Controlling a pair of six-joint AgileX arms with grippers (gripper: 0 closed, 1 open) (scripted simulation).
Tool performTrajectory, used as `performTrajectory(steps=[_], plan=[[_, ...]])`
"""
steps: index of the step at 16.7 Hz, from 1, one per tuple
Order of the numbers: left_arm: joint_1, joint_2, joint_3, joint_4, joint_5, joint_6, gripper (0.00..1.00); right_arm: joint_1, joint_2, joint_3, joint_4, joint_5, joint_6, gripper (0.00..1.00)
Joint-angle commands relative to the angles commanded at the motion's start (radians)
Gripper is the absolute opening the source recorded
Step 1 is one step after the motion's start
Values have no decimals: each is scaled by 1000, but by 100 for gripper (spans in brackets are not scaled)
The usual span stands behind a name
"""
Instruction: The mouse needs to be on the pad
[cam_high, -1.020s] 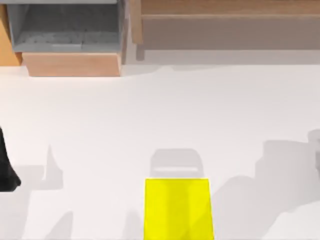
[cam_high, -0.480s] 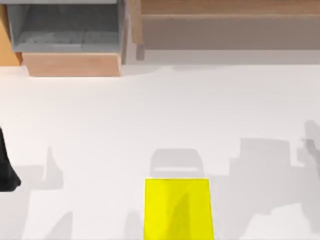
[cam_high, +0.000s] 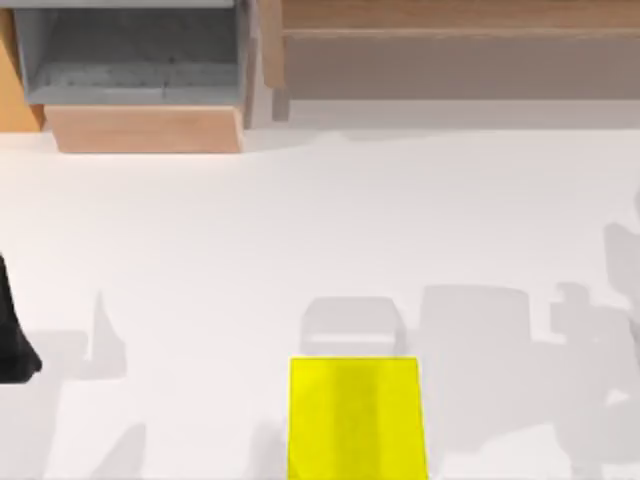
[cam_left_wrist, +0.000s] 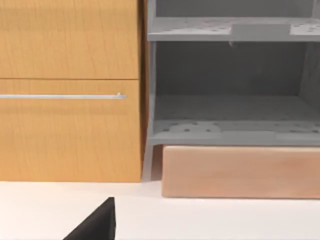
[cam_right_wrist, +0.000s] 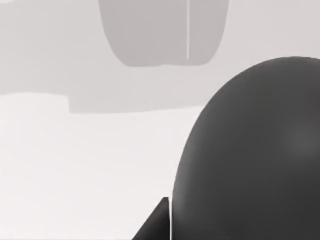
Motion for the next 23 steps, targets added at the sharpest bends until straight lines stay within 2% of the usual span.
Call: performTrajectory(steps=[3,6,9,17,20,23], plan=[[0,0,0,0,0,0,100,15,10,4,1,0,-10,0],[0,0,0,0,0,0,100,114,52,44,-1,0,-84,0],[0,0,0,0,0,0,100,300,118,103,-3,-1,-202,0],[0,0,0,0,0,0,100,931,302,262,7,-7,-534,0],[0,0,0,0,0,0,100,1058,333,299,20,-5,-606,0],[0,0,0,0,0,0,100,1090,340,308,25,-4,-625,0]])
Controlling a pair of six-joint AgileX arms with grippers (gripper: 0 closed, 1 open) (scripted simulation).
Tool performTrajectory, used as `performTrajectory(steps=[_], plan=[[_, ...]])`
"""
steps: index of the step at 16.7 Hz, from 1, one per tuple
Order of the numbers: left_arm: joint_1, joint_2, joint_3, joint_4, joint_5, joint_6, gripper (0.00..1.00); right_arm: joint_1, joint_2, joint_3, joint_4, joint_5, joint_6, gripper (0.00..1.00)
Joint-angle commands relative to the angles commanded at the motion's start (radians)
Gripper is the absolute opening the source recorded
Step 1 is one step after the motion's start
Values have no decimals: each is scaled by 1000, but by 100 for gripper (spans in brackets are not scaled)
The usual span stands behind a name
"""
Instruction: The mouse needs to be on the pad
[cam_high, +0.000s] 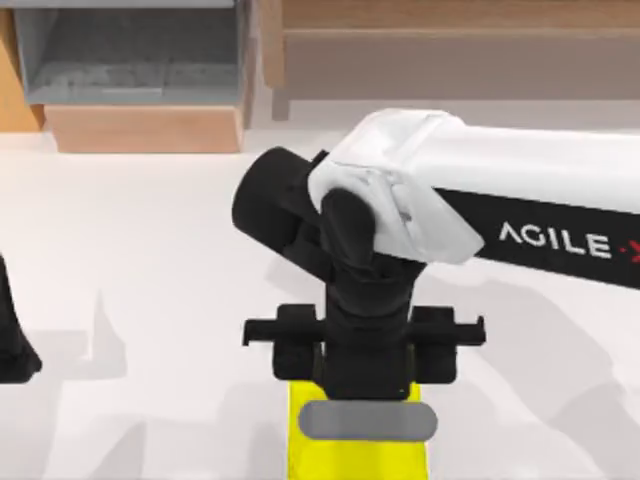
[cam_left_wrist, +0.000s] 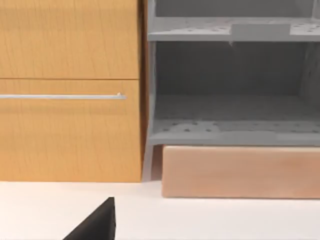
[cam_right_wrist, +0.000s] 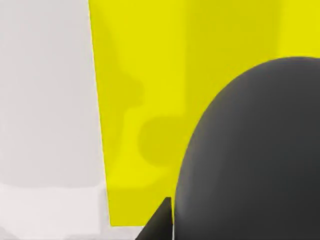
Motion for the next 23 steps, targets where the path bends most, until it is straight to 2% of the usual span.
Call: performTrajectory(steps=[23], plan=[[0,0,0,0,0,0,100,-1,53,-109,162,0,-1,0]])
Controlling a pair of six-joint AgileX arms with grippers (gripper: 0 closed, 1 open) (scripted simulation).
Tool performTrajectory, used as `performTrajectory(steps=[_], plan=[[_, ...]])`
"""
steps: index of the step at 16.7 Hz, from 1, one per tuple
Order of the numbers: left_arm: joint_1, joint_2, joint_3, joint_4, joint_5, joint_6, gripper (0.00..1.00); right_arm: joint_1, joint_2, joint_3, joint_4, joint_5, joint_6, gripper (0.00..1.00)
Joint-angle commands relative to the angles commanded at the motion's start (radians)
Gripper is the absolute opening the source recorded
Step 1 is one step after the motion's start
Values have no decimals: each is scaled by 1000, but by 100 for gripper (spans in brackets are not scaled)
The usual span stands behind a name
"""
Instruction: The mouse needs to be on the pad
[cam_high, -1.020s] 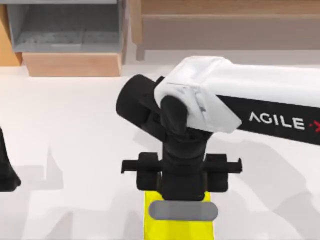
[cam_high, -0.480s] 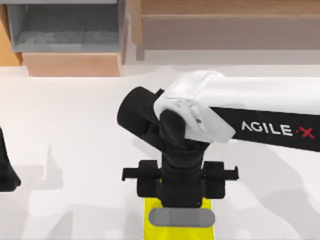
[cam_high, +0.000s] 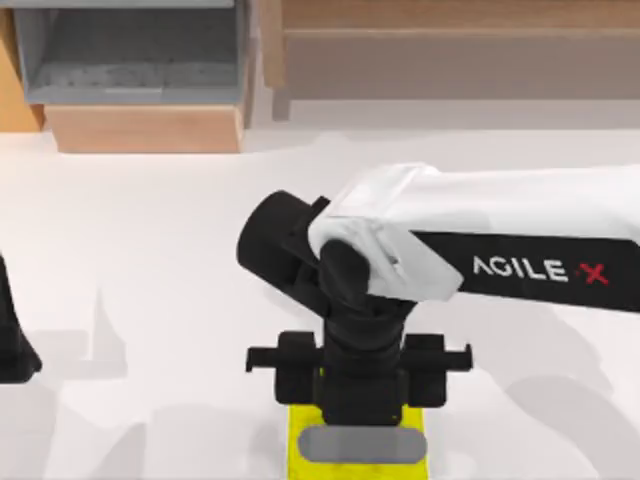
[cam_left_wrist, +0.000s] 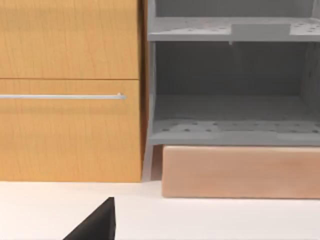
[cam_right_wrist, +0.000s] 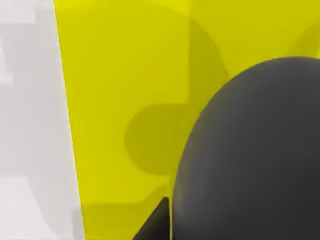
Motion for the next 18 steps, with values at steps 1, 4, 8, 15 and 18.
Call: performTrajectory(steps=[1,4,8,15,18], plan=[[0,0,0,0,0,0,100,0,0,0,0,0,0,0],[0,0,0,0,0,0,100,0,0,0,0,0,0,8],[0,0,0,0,0,0,100,0,0,0,0,0,0,38],[0,0,0,0,0,0,100,0,0,0,0,0,0,90],[0,0,0,0,0,0,100,0,0,0,0,0,0,100]])
